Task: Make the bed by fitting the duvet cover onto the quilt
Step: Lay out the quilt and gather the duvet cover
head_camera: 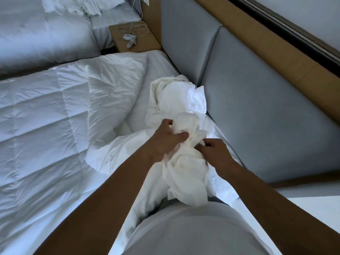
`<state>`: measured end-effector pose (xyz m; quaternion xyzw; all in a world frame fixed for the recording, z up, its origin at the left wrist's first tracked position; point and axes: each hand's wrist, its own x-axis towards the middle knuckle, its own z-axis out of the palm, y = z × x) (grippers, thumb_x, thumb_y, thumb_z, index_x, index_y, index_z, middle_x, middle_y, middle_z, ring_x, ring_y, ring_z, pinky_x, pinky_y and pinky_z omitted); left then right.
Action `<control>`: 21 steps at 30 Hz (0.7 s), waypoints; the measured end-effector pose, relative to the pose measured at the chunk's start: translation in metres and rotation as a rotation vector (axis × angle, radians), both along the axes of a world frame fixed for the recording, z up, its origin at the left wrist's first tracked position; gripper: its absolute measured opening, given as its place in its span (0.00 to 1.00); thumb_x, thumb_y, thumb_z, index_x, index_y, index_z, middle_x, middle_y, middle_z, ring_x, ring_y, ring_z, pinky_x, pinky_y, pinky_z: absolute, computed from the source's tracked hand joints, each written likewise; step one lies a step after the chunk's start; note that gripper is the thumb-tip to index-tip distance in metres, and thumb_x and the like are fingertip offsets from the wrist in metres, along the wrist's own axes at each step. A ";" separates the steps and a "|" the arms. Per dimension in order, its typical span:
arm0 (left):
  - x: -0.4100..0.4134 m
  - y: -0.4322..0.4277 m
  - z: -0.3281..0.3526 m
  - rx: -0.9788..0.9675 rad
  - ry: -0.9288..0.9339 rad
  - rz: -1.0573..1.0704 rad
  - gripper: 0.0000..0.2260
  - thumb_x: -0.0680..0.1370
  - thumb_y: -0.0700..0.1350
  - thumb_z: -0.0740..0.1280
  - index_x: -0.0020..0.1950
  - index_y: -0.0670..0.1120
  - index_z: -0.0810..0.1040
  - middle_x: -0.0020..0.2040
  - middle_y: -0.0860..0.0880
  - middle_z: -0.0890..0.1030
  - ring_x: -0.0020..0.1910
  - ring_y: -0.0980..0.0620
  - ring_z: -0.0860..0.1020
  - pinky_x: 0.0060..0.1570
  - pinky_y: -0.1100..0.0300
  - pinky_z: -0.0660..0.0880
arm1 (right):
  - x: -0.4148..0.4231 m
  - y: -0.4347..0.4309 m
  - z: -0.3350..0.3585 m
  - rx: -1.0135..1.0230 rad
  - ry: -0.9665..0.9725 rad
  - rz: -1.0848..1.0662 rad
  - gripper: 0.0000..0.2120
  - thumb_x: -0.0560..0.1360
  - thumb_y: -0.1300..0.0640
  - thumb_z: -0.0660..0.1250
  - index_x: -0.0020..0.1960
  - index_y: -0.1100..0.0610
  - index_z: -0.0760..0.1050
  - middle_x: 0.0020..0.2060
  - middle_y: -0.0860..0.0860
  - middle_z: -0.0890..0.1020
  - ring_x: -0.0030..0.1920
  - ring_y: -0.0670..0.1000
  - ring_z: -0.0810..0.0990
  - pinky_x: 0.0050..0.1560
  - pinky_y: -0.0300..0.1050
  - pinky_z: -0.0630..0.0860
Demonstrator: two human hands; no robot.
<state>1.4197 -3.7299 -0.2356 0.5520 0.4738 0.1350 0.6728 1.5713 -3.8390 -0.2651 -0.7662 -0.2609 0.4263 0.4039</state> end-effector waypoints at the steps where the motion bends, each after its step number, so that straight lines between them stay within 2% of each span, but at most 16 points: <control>1: -0.008 0.005 0.003 -0.015 -0.034 0.091 0.26 0.76 0.44 0.75 0.70 0.46 0.68 0.60 0.44 0.79 0.54 0.46 0.81 0.50 0.52 0.81 | 0.006 -0.004 0.002 0.023 0.050 0.000 0.15 0.73 0.57 0.74 0.33 0.63 0.75 0.28 0.52 0.73 0.30 0.49 0.68 0.32 0.41 0.66; 4: -0.049 0.027 0.007 0.127 0.078 0.290 0.24 0.76 0.42 0.73 0.70 0.47 0.70 0.57 0.45 0.79 0.50 0.46 0.81 0.45 0.55 0.80 | 0.029 -0.017 0.002 0.072 0.199 -0.061 0.10 0.74 0.58 0.74 0.44 0.66 0.82 0.37 0.56 0.81 0.36 0.53 0.73 0.43 0.47 0.70; 6: -0.086 0.036 0.002 0.169 0.167 0.333 0.23 0.76 0.42 0.73 0.68 0.49 0.70 0.53 0.47 0.78 0.47 0.48 0.80 0.40 0.58 0.78 | 0.049 -0.023 0.001 0.080 0.246 -0.137 0.13 0.76 0.59 0.73 0.50 0.70 0.80 0.42 0.60 0.81 0.43 0.57 0.73 0.48 0.52 0.71; 8: -0.123 0.035 -0.010 0.115 0.179 0.387 0.22 0.77 0.39 0.72 0.68 0.49 0.70 0.51 0.47 0.78 0.41 0.50 0.78 0.31 0.63 0.77 | 0.070 -0.026 0.001 0.077 0.243 -0.190 0.13 0.76 0.59 0.72 0.52 0.71 0.79 0.44 0.62 0.79 0.45 0.59 0.72 0.50 0.54 0.70; 9: -0.141 0.033 -0.020 0.067 0.179 0.433 0.22 0.77 0.37 0.71 0.69 0.46 0.70 0.50 0.44 0.78 0.40 0.49 0.77 0.30 0.63 0.77 | 0.081 -0.029 0.001 0.070 0.228 -0.211 0.13 0.77 0.59 0.72 0.52 0.70 0.80 0.44 0.62 0.78 0.45 0.59 0.72 0.49 0.54 0.70; 11: -0.176 0.026 -0.043 -0.012 0.214 0.536 0.21 0.78 0.35 0.69 0.70 0.41 0.69 0.51 0.40 0.79 0.40 0.47 0.78 0.38 0.57 0.78 | 0.097 -0.035 -0.004 0.035 0.167 -0.244 0.10 0.78 0.58 0.71 0.46 0.67 0.80 0.35 0.58 0.77 0.38 0.56 0.72 0.40 0.46 0.72; 13: -0.202 0.017 -0.071 -0.031 0.262 0.623 0.16 0.78 0.32 0.68 0.66 0.35 0.72 0.45 0.40 0.80 0.36 0.46 0.79 0.40 0.54 0.77 | 0.100 -0.038 -0.012 0.010 0.155 -0.274 0.11 0.78 0.57 0.70 0.42 0.63 0.77 0.26 0.52 0.75 0.31 0.52 0.71 0.30 0.39 0.72; 14: -0.207 0.010 -0.083 -0.035 0.270 0.660 0.13 0.77 0.31 0.68 0.61 0.33 0.75 0.41 0.41 0.80 0.33 0.46 0.79 0.39 0.55 0.77 | 0.096 -0.036 -0.016 0.006 0.176 -0.295 0.09 0.79 0.57 0.70 0.42 0.62 0.77 0.29 0.51 0.78 0.33 0.53 0.74 0.34 0.41 0.77; 15: -0.207 0.002 -0.094 -0.041 0.273 0.695 0.10 0.77 0.31 0.68 0.58 0.32 0.76 0.40 0.40 0.80 0.32 0.46 0.78 0.40 0.55 0.77 | 0.089 -0.033 -0.021 -0.002 0.191 -0.302 0.07 0.79 0.57 0.69 0.44 0.59 0.78 0.36 0.53 0.80 0.39 0.53 0.77 0.43 0.46 0.79; 16: -0.202 -0.008 -0.104 -0.044 0.270 0.721 0.09 0.76 0.32 0.70 0.56 0.35 0.77 0.43 0.39 0.81 0.34 0.45 0.79 0.41 0.54 0.78 | 0.079 -0.028 -0.025 -0.013 0.187 -0.286 0.06 0.80 0.56 0.68 0.47 0.57 0.79 0.43 0.54 0.81 0.45 0.54 0.79 0.50 0.50 0.78; 18: -0.185 -0.029 -0.118 -0.094 0.176 0.700 0.16 0.73 0.38 0.77 0.58 0.44 0.77 0.53 0.40 0.83 0.45 0.42 0.82 0.48 0.46 0.81 | 0.060 -0.019 -0.028 -0.031 0.132 -0.214 0.06 0.81 0.54 0.66 0.51 0.55 0.79 0.49 0.55 0.81 0.49 0.54 0.79 0.52 0.51 0.76; 20: -0.169 -0.048 -0.127 -0.124 0.104 0.579 0.35 0.64 0.39 0.82 0.67 0.49 0.72 0.59 0.43 0.81 0.55 0.41 0.81 0.54 0.40 0.80 | 0.043 -0.014 -0.031 -0.040 0.114 -0.197 0.05 0.82 0.53 0.63 0.51 0.50 0.78 0.52 0.53 0.81 0.51 0.55 0.79 0.54 0.54 0.77; 21: -0.165 -0.057 -0.133 -0.117 0.104 0.513 0.43 0.60 0.38 0.81 0.72 0.51 0.68 0.61 0.44 0.80 0.58 0.41 0.80 0.55 0.39 0.80 | 0.037 -0.014 -0.034 -0.050 0.115 -0.209 0.06 0.82 0.53 0.62 0.52 0.48 0.78 0.53 0.52 0.81 0.52 0.55 0.79 0.54 0.54 0.77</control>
